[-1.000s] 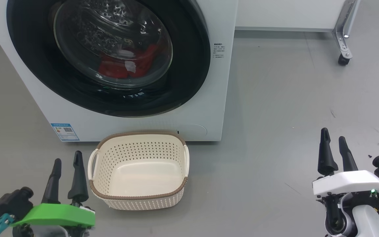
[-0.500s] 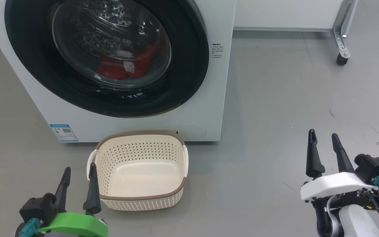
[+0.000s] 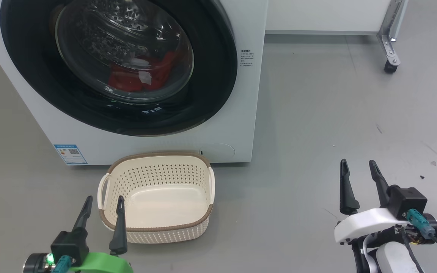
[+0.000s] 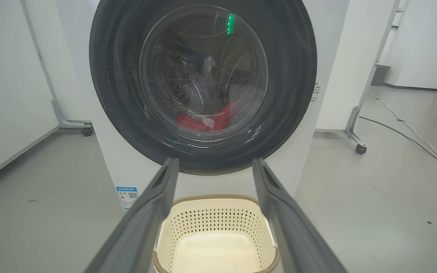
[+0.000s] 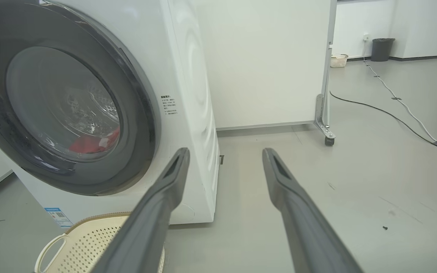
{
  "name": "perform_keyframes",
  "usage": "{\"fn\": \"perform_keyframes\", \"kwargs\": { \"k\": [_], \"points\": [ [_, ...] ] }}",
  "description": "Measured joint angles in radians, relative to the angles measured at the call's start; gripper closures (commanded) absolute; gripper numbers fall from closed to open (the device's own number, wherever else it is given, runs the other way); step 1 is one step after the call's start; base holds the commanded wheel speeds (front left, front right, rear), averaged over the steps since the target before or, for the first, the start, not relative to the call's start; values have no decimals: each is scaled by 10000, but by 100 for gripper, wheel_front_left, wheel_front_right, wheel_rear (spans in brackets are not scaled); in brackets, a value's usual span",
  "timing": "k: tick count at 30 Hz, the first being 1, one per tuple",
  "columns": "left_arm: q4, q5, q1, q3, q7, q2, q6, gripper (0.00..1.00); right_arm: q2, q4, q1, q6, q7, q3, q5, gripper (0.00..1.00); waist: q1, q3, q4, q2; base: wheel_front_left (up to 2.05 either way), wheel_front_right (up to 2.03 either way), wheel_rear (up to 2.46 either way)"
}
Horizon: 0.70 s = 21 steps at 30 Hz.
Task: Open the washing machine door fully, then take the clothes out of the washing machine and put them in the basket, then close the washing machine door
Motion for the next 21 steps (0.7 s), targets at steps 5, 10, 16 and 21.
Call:
{"fn": "perform_keyframes", "kwargs": {
  "k": [5,10,16,21],
  "points": [
    [351,435,86,-92,-174,10,255,0,-4,293,0,-10,-65,194,-382,0,0,-3,-27,0,0,0,0],
    [539,568,155,-163,-178,19,291,0,-4,456,-1,-8,-140,278,-468,0,0,-8,-45,0,0,0,0],
    [723,-203,155,-174,-178,25,293,0,-4,700,-36,4,-138,316,-391,0,0,-18,-75,0,0,0,0],
    [836,-380,151,-268,-178,29,372,0,-2,846,-173,6,-138,316,-322,0,0,-20,-89,0,0,0,0]
  ]
}}
